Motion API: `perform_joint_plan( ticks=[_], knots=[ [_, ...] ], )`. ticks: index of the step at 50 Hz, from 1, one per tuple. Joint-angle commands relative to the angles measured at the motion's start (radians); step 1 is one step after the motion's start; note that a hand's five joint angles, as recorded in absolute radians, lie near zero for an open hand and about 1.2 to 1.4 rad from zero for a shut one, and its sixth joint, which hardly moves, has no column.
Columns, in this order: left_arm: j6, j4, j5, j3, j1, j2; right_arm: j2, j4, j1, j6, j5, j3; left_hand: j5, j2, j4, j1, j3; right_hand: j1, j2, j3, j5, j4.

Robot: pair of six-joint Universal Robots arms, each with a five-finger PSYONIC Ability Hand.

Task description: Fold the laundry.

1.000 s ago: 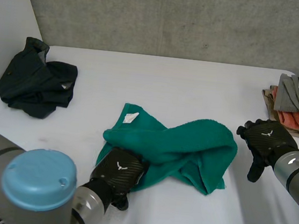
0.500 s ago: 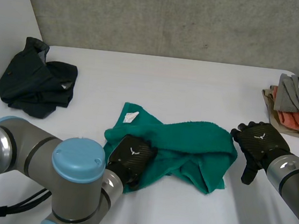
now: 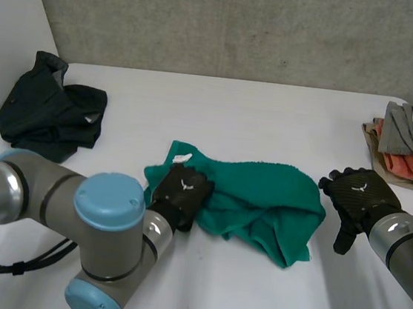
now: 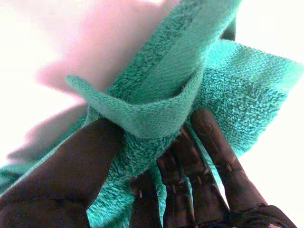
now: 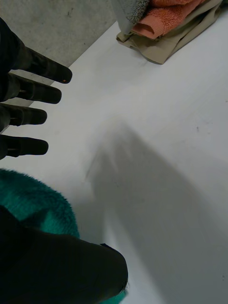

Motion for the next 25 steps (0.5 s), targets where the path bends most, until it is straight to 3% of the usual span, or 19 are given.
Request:
perform_joint_plan(
  ticks=[1,6,10,14,21,25],
  knots=[
    [-0.012,-0.013,-0.001,-0.026,0.032,0.238,0.002,0.084,0.004,0.121,-0.003,-0.029,0.252,0.202,0.199,0.261,0.209,-0.044,-0.052,-0.038,-0.063,-0.068],
    [-0.016,-0.021,-0.001,-0.054,0.049,0.358,0.049,0.126,0.041,0.326,-0.025,-0.060,0.252,0.202,0.199,0.261,0.209,-0.044,-0.052,-0.038,-0.063,-0.068],
    [-0.012,-0.044,0.000,-0.079,0.077,0.415,0.150,0.123,0.070,0.565,-0.104,-0.118,0.252,0.202,0.199,0.261,0.209,-0.044,-0.052,-0.038,-0.063,-0.068],
    [-0.014,-0.065,0.000,-0.086,0.083,0.426,0.239,0.119,0.125,0.696,-0.149,-0.188,0.252,0.202,0.199,0.261,0.209,-0.044,-0.052,-0.038,-0.063,-0.068],
    [-0.029,-0.081,0.000,-0.092,0.081,0.430,0.322,0.086,0.206,0.788,-0.148,-0.275,0.252,0.202,0.199,0.261,0.209,-0.040,-0.048,-0.034,-0.059,-0.064],
    [-0.042,-0.079,0.000,-0.091,0.078,0.430,0.350,0.081,0.268,0.833,-0.145,-0.310,0.252,0.202,0.199,0.261,0.209,0.093,0.084,0.098,0.074,0.069]
  ],
)
